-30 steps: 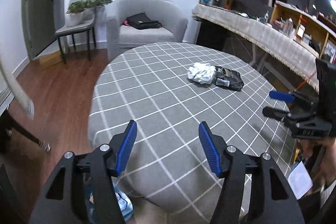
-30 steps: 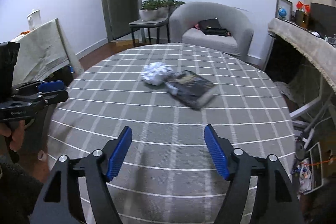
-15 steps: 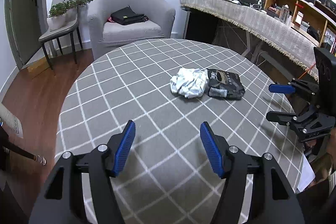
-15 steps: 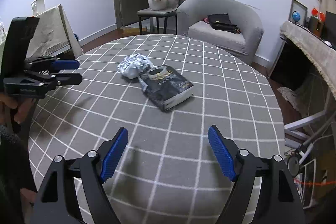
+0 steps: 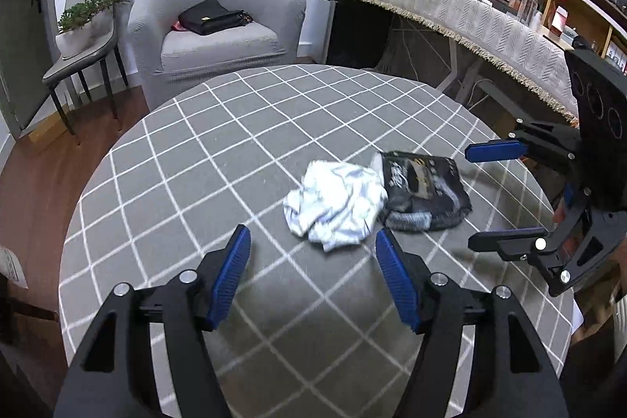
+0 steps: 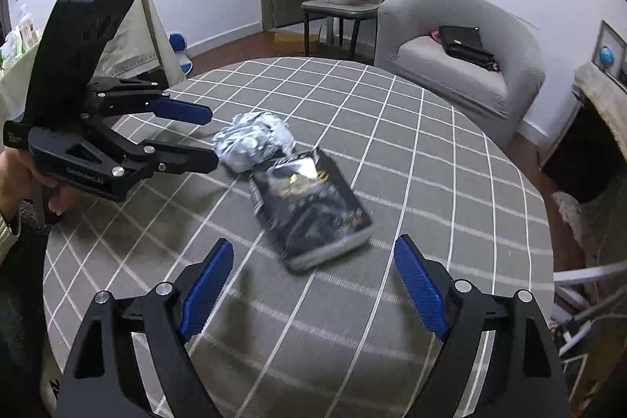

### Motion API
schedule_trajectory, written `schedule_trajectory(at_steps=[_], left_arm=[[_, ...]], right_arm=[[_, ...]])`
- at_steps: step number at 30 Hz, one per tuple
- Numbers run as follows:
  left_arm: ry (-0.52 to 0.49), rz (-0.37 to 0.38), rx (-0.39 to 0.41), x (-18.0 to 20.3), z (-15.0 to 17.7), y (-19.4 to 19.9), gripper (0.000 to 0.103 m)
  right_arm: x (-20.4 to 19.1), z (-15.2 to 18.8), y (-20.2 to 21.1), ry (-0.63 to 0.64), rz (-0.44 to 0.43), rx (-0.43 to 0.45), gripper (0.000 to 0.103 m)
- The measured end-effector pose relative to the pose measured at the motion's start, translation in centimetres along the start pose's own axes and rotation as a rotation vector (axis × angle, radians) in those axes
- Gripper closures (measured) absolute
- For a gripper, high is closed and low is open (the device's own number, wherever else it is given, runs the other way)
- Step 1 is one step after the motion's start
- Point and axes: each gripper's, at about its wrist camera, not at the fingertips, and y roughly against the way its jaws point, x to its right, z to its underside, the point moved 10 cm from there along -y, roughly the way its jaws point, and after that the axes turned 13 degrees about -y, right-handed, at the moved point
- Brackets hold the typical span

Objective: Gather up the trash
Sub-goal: 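Grasp the foil ball with the left gripper while the right gripper grasps the black tissue pack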

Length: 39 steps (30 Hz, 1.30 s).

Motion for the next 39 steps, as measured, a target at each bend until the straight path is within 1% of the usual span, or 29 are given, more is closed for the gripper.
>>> schedule_trajectory(at_steps=[5, 11, 12, 13, 14, 15, 17, 19, 21, 25, 28, 33, 36, 39], left_arm=[[-0.026, 0.024, -0.004, 0.6, -1.2, -1.2, 0.033], [-0.016, 0.036, -0.037, 0.2, -1.3, -2.7, 0.034], [-0.006, 0.045, -0.042, 0.1, -1.3, -2.9, 0.038], [-0.003, 0.046, -0.038, 0.0, -1.4, -2.9, 0.048], [-0.003, 0.046, -0.035, -0.2, -1.4, -2.8, 0.050], [-0.002, 0.048, -0.035, -0.3, -1.3, -2.8, 0.050], [0.004, 0.054, -0.031, -0.3, -1.3, -2.7, 0.051], [0.001, 0.054, -0.030, -0.3, -1.2, -2.6, 0.052], [0.000, 0.051, -0.031, -0.2, -1.1, -2.4, 0.052], [0.002, 0.045, -0.029, -0.1, -0.9, -2.1, 0.052], [0.007, 0.025, -0.035, 0.0, -0.7, -1.9, 0.052], [0.027, 0.036, -0.026, 0.2, -0.3, -1.4, 0.052], [0.018, 0.021, -0.025, 0.4, -0.1, -1.0, 0.052], [0.025, 0.024, -0.014, 0.7, 0.1, -0.5, 0.052]], right_arm=[[0.0, -0.6, -1.5, 0.026, -0.029, -0.030, 0.016], [-1.0, -1.4, -2.8, 0.043, -0.075, -0.042, 0.016], [-1.1, -1.5, -2.8, 0.045, -0.081, -0.042, 0.016], [-1.1, -1.6, -3.1, 0.045, -0.084, -0.046, 0.018], [-1.1, -1.6, -3.3, 0.044, -0.080, -0.052, 0.021], [-1.0, -1.4, -3.6, 0.045, -0.079, -0.062, 0.028], [-0.9, -1.3, -3.6, 0.059, -0.063, -0.051, 0.032], [-0.8, -1.3, -3.4, 0.060, -0.053, -0.041, 0.045], [-0.7, -1.3, -3.3, 0.053, -0.048, -0.034, 0.049], [-0.6, -1.0, -3.1, 0.044, -0.030, -0.030, 0.050], [-0.6, -0.7, -2.8, 0.033, -0.019, -0.030, 0.050], [-0.7, 0.5, -1.7, 0.030, -0.009, -0.031, 0.050], [-0.5, 1.2, -1.0, 0.017, 0.009, -0.032, 0.050], [-0.4, 1.6, -0.8, -0.006, 0.017, -0.024, 0.050]])
